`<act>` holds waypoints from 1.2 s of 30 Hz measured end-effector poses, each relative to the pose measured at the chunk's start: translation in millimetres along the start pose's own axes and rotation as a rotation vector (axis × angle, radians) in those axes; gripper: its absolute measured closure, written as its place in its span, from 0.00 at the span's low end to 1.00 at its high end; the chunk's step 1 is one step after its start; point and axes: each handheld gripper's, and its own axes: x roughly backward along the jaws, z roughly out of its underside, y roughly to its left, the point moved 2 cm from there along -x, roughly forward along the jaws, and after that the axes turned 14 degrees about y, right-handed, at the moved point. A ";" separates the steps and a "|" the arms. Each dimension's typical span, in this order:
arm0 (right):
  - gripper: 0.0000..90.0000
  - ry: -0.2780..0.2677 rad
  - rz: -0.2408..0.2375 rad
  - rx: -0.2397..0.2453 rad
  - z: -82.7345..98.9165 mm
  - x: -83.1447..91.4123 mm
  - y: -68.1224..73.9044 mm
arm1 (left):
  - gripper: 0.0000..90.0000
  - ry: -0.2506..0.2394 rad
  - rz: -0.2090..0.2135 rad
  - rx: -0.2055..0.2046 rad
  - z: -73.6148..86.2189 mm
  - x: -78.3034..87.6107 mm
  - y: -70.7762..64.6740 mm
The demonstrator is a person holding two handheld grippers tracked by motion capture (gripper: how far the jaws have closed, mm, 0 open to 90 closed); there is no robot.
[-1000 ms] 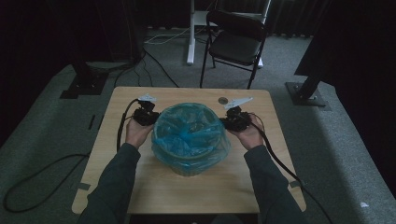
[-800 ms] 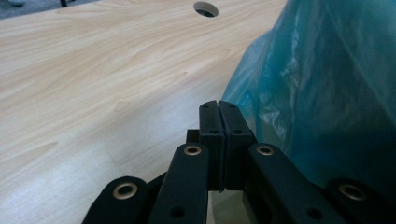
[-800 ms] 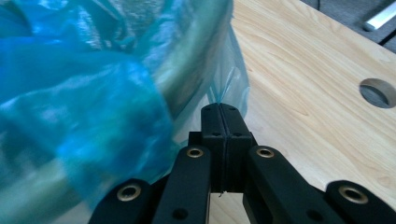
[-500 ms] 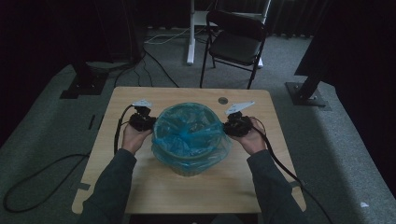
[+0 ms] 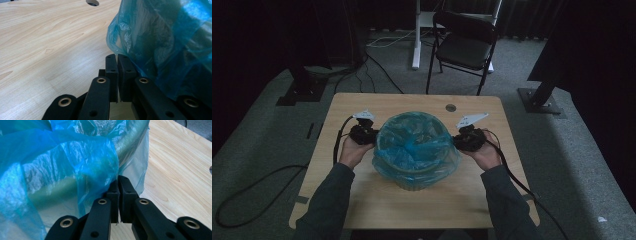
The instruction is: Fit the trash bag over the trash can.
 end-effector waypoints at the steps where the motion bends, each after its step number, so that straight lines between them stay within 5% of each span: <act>1: 0.97 -0.001 0.000 0.004 0.9 0.6 0.2 | 0.96 0.000 0.000 -0.003 0.2 0.2 -0.4; 6: 0.96 -0.005 0.006 0.010 3.0 3.1 2.0 | 0.92 -0.025 -0.012 0.004 1.1 5.2 0.5; 17: 0.74 -0.039 0.117 -0.003 6.7 15.4 0.7 | 0.75 -0.099 -0.096 0.043 2.6 36.9 7.4; 36: 0.63 -0.145 0.167 -0.024 12.0 36.9 7.3 | 0.69 -0.196 -0.145 -0.066 -18.5 75.4 -27.7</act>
